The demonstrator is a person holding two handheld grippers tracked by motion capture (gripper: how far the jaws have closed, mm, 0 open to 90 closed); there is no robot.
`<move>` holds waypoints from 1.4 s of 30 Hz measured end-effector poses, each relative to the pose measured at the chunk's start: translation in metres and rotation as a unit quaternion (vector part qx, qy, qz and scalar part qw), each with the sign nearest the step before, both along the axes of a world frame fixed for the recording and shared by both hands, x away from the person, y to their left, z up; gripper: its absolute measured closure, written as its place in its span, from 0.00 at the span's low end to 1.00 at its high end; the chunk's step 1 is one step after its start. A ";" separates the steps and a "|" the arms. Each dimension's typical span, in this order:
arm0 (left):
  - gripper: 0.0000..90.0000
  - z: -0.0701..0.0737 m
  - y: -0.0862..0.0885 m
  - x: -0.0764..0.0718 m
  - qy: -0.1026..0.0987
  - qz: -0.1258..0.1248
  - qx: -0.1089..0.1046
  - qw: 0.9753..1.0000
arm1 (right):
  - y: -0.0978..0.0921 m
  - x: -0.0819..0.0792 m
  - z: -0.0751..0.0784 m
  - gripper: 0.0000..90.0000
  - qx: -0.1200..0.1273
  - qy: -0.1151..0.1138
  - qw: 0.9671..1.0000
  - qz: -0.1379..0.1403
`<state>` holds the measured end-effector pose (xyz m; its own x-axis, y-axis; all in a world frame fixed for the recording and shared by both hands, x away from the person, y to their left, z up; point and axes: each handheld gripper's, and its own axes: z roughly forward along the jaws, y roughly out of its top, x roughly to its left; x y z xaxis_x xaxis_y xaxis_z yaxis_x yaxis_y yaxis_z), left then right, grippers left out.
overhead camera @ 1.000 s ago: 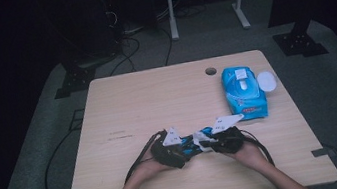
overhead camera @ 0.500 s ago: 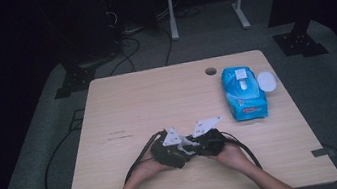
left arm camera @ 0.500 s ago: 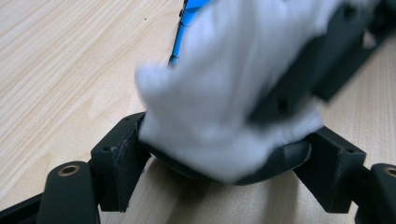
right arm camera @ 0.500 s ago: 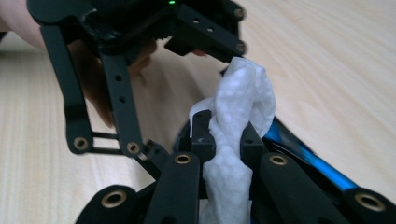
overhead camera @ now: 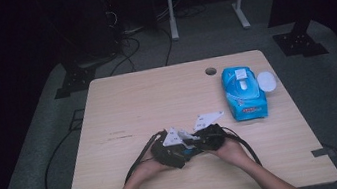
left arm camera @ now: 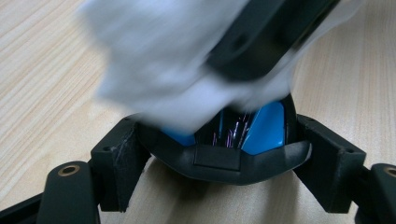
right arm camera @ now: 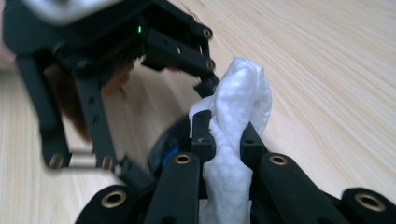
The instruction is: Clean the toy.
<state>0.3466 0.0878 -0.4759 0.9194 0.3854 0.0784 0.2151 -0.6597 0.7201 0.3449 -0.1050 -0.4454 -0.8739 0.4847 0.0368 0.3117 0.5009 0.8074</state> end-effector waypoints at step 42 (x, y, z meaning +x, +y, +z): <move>0.26 -0.001 0.000 0.000 -0.002 -0.003 -0.001 1.000 | -0.056 0.021 -0.009 0.91 -0.005 0.017 0.997 -0.078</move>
